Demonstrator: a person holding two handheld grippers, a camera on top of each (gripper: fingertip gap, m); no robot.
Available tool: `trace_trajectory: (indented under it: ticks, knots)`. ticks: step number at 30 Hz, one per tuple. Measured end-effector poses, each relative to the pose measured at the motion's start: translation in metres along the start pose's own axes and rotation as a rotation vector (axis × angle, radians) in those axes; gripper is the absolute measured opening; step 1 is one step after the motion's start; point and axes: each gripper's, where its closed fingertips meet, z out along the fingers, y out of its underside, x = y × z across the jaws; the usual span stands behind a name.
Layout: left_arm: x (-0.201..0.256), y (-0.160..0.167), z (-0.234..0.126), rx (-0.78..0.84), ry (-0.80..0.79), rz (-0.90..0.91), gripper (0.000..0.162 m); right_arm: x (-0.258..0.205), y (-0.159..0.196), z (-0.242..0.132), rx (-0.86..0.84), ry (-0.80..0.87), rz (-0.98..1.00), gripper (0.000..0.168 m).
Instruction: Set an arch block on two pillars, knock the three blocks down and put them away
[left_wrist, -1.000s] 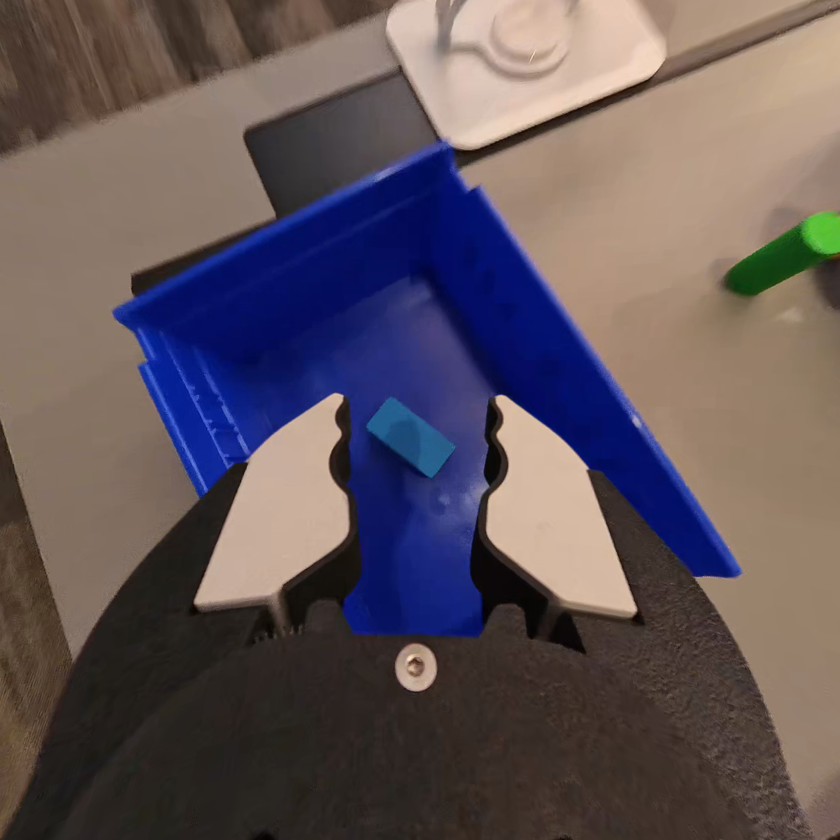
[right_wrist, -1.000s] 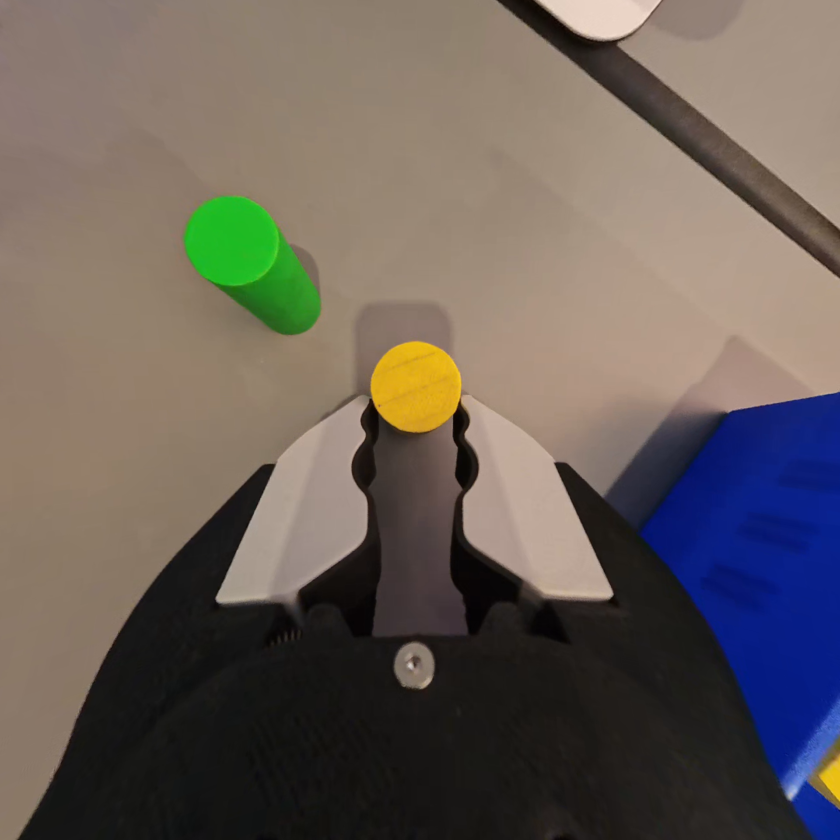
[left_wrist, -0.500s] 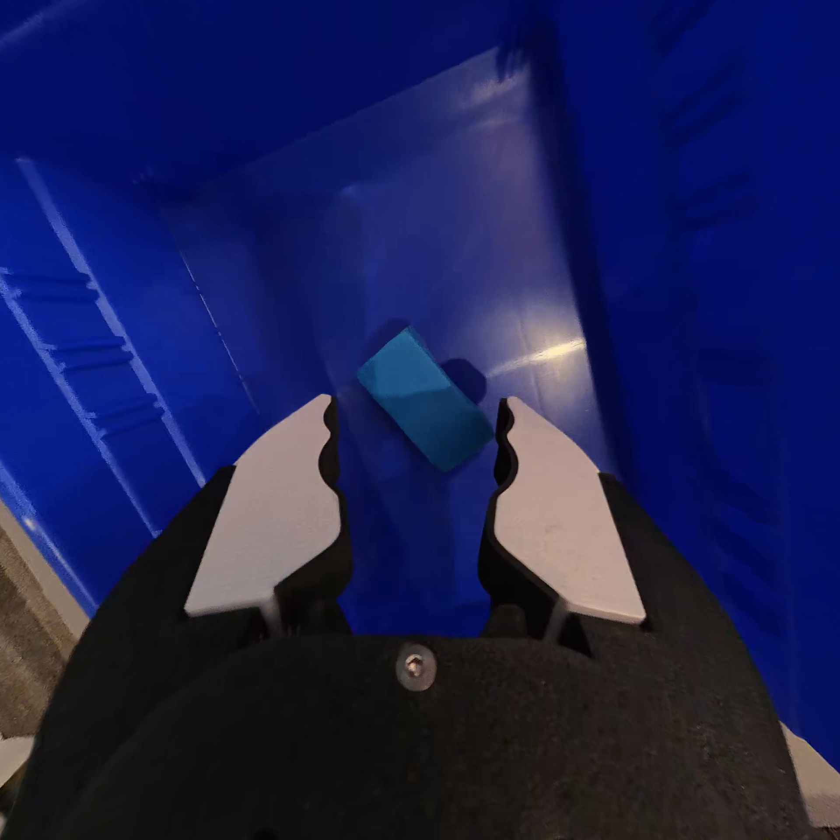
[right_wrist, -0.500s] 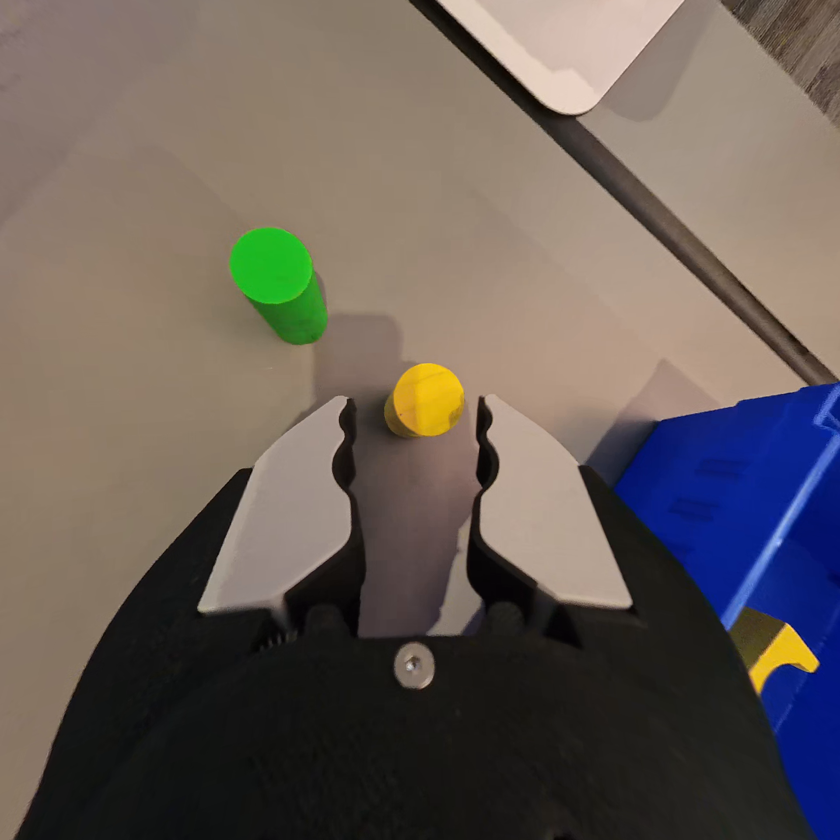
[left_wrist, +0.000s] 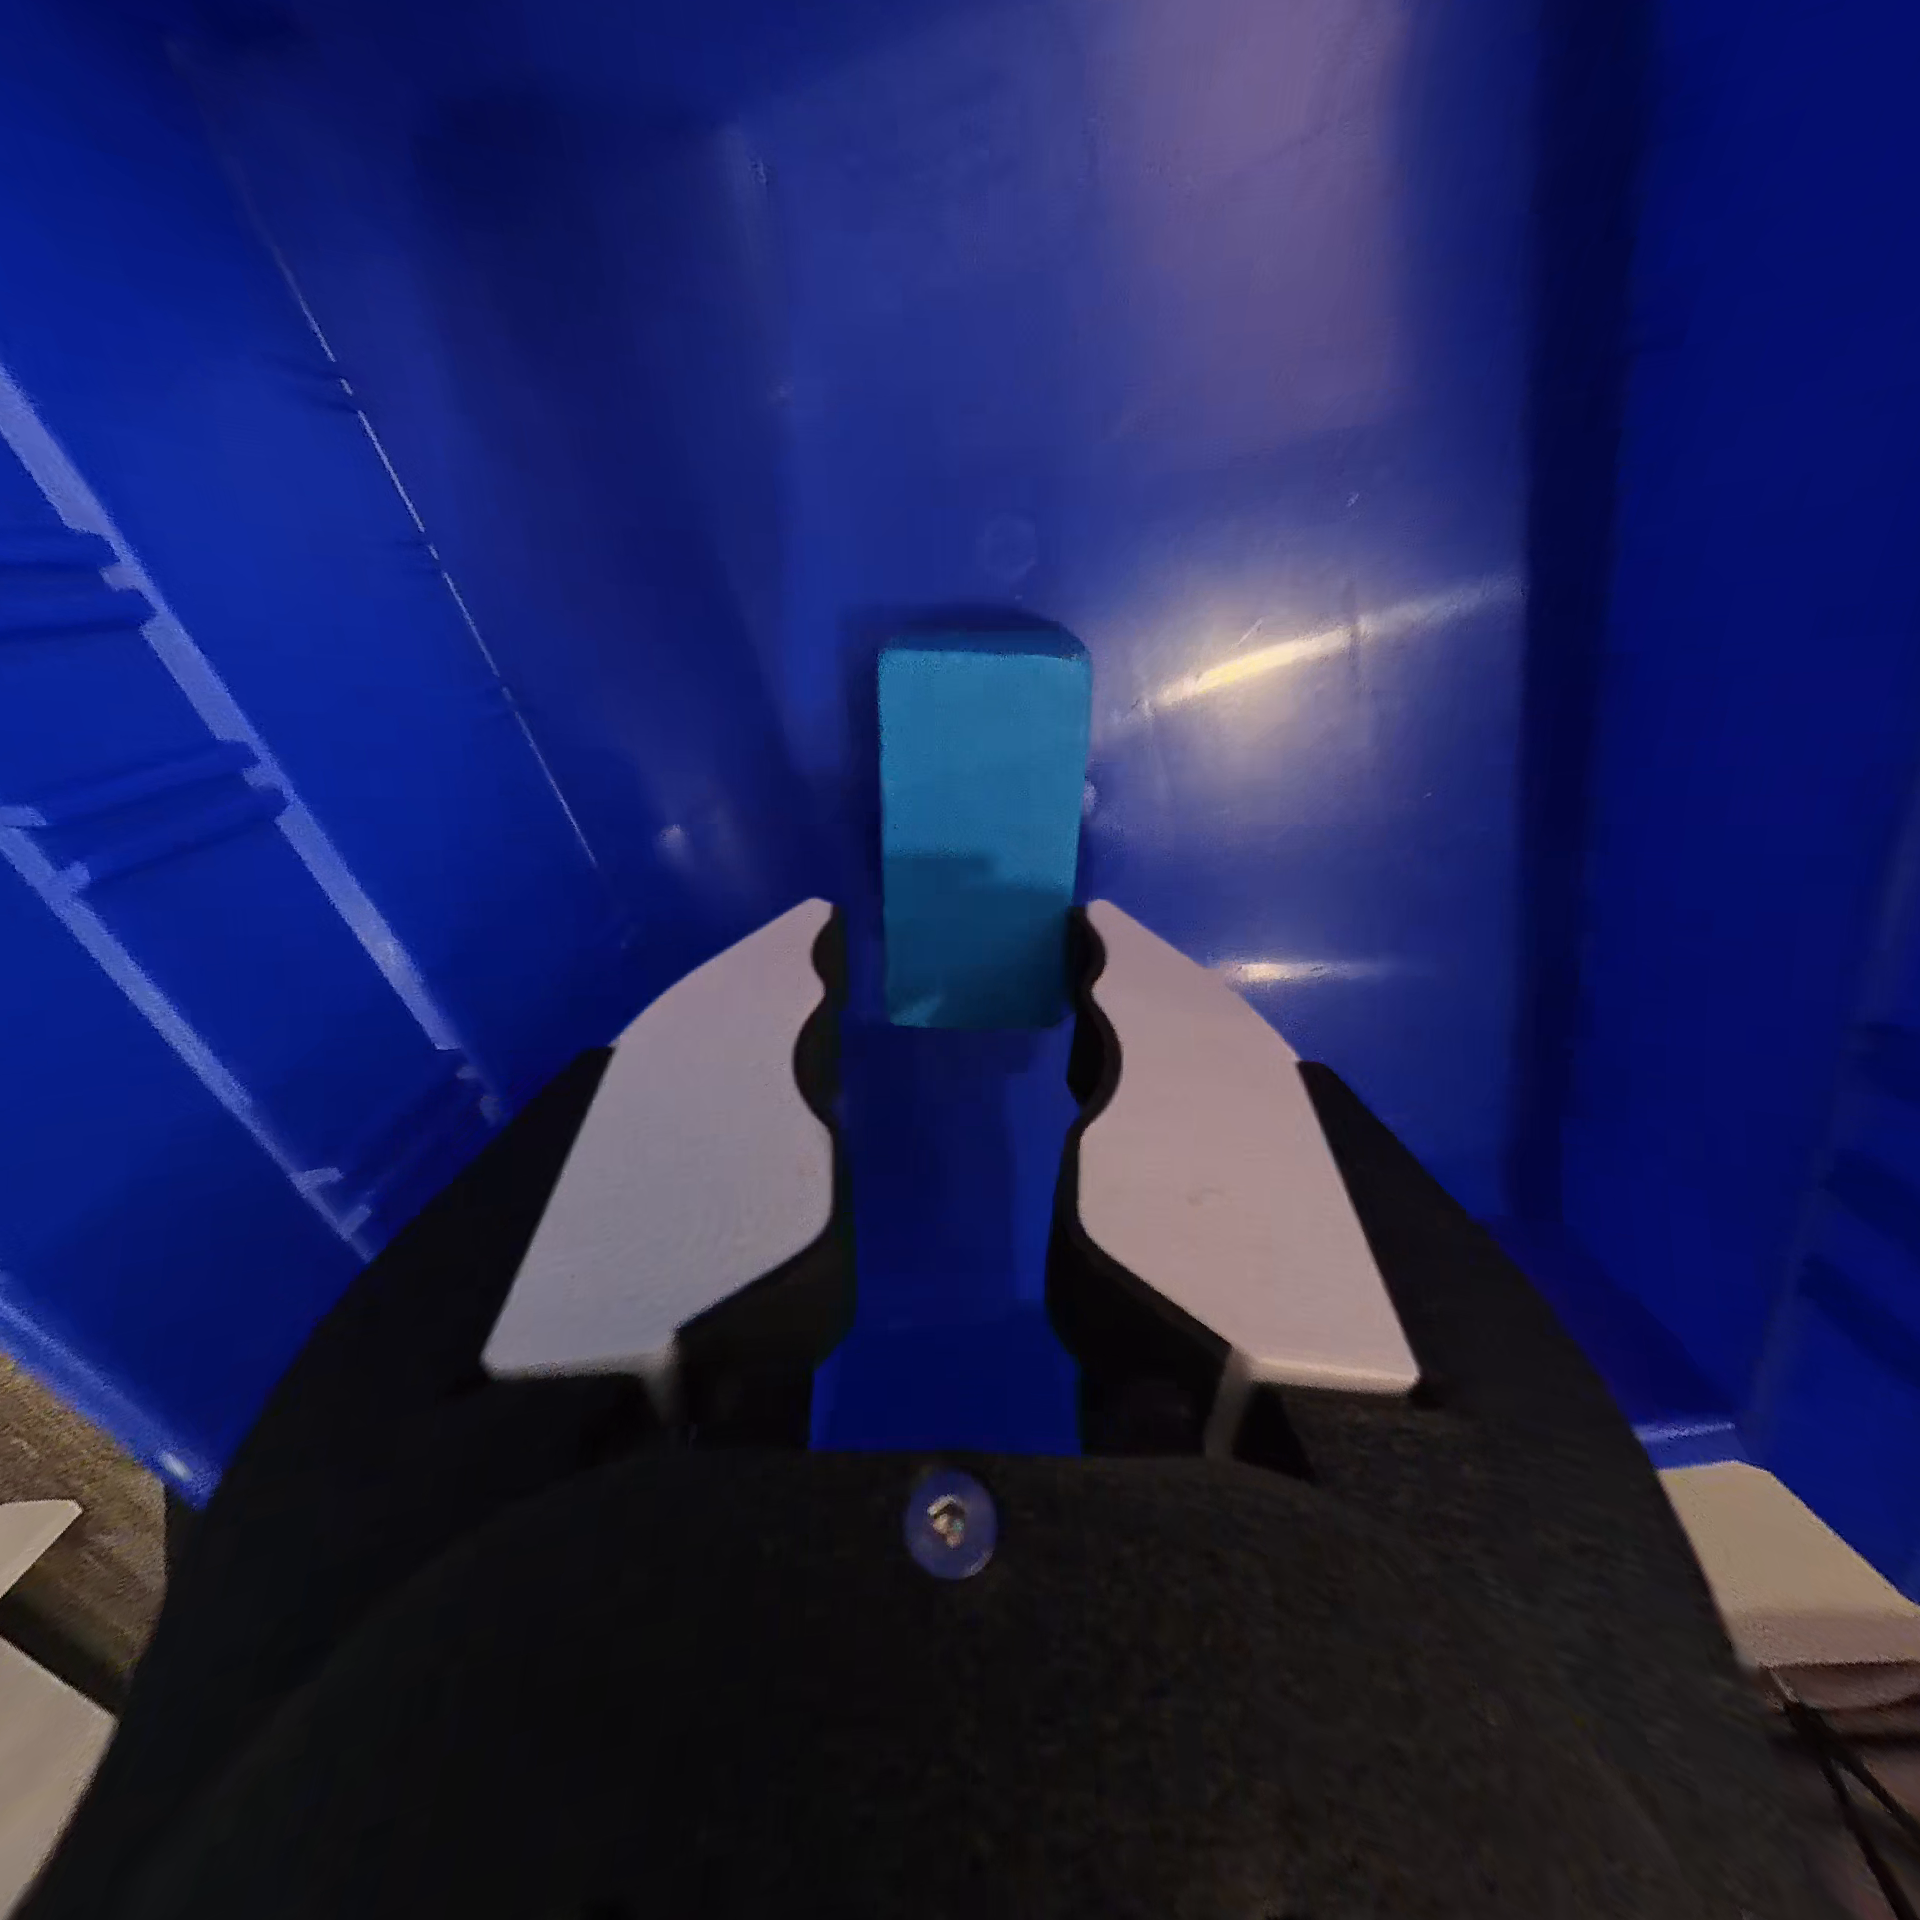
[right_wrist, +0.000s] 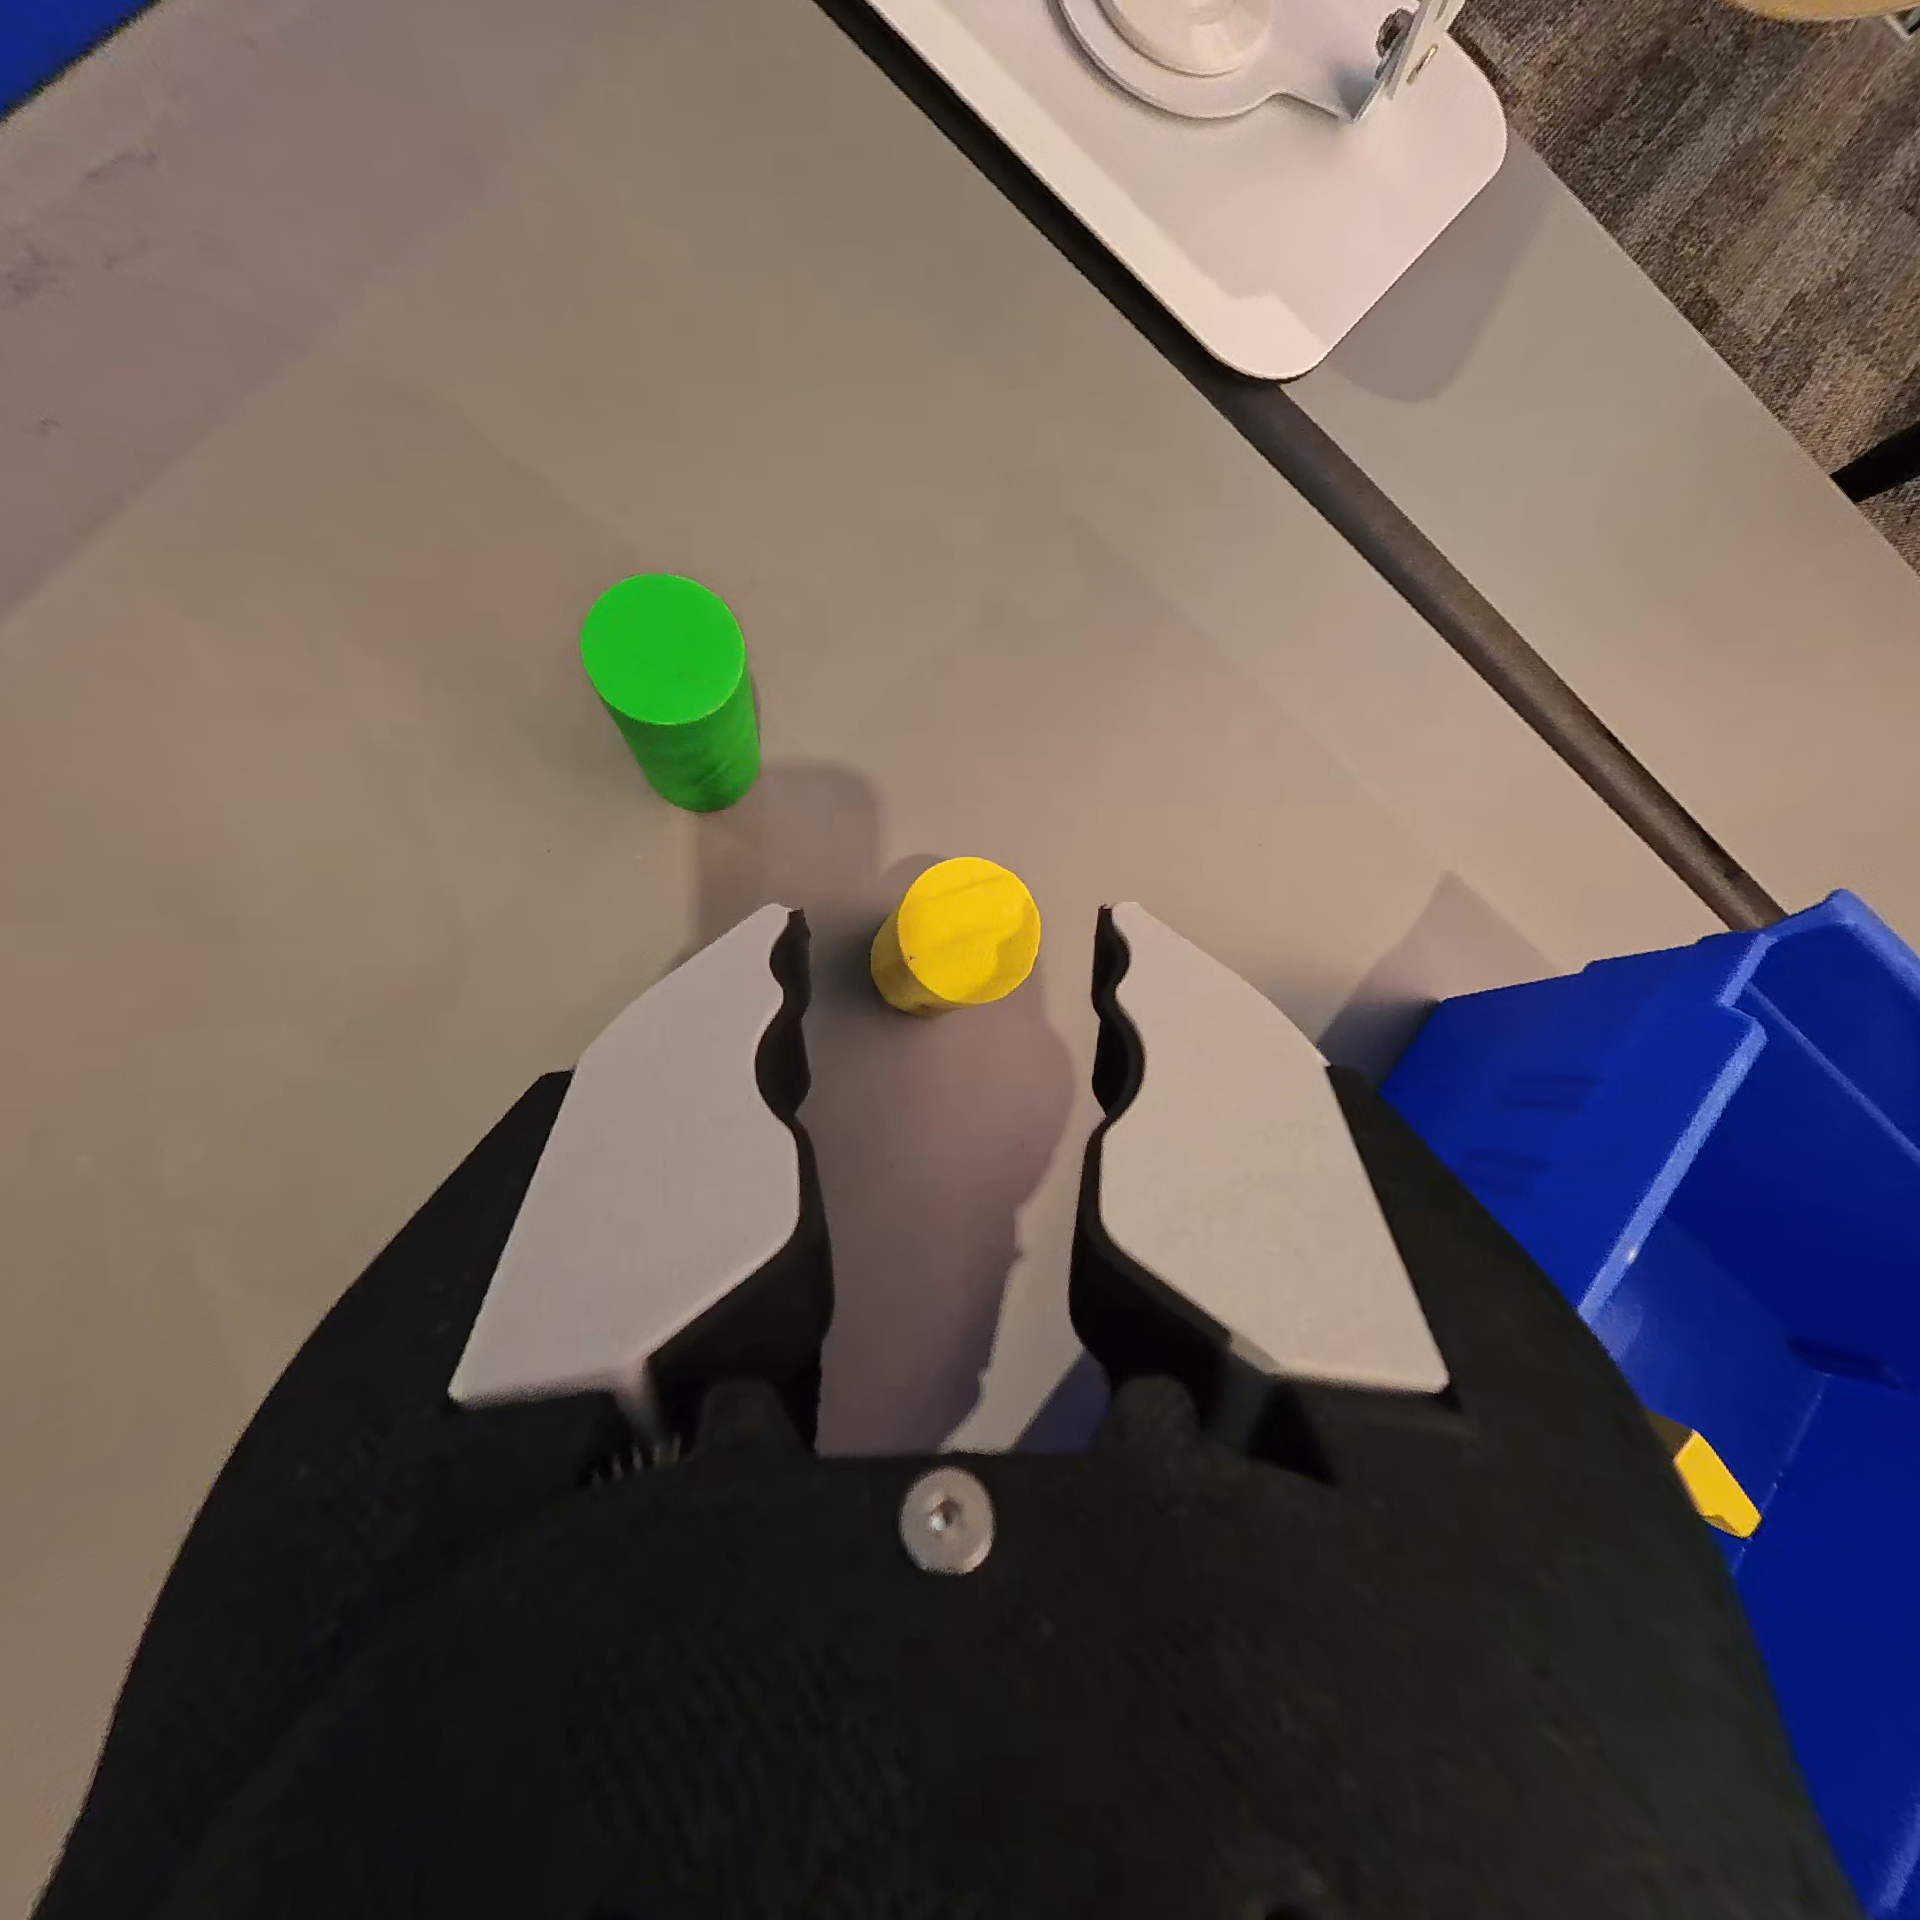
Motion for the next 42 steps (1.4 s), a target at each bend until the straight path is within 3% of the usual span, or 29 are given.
trace_trajectory:
  ticks: [1,8,14,17,21,24,28,36,39,42]
  knots:
    - [0.000,0.001,0.001,-0.007,-0.001,0.009,0.034,0.000,0.000,0.000,-0.002,0.002,-0.004,0.054]
    - [0.001,-0.001,-0.008,0.017,-0.026,0.125,0.034,0.002,0.000,-0.002,-0.005,0.013,-0.040,0.053]
    - [0.033,-0.010,-0.078,0.261,0.058,0.268,0.033,-0.003,-0.030,-0.025,0.166,-0.011,-0.141,0.053]
    - [0.088,0.000,-0.126,0.408,0.172,0.470,0.033,-0.037,-0.054,-0.052,0.345,-0.162,-0.286,0.053]
    - [0.174,0.028,-0.161,0.497,0.297,0.777,0.033,-0.105,-0.071,-0.107,0.581,-0.542,-0.375,0.053]
    - [0.226,0.048,-0.158,0.480,0.328,0.979,0.033,-0.134,-0.074,-0.134,0.648,-0.713,-0.367,0.053]
    - [0.260,0.058,-0.137,0.413,0.280,1.089,0.033,-0.155,-0.065,-0.135,0.570,-0.759,-0.402,0.059]
    - [0.278,0.064,-0.116,0.343,0.245,1.141,0.033,-0.178,-0.040,-0.094,0.369,-0.728,-0.500,0.057]
    - [0.281,0.066,-0.115,0.337,0.253,1.148,0.033,-0.181,-0.037,-0.090,0.338,-0.739,-0.507,0.035]
    - [0.282,0.066,-0.115,0.341,0.241,1.157,0.033,-0.181,-0.033,-0.089,0.317,-0.746,-0.512,0.035]
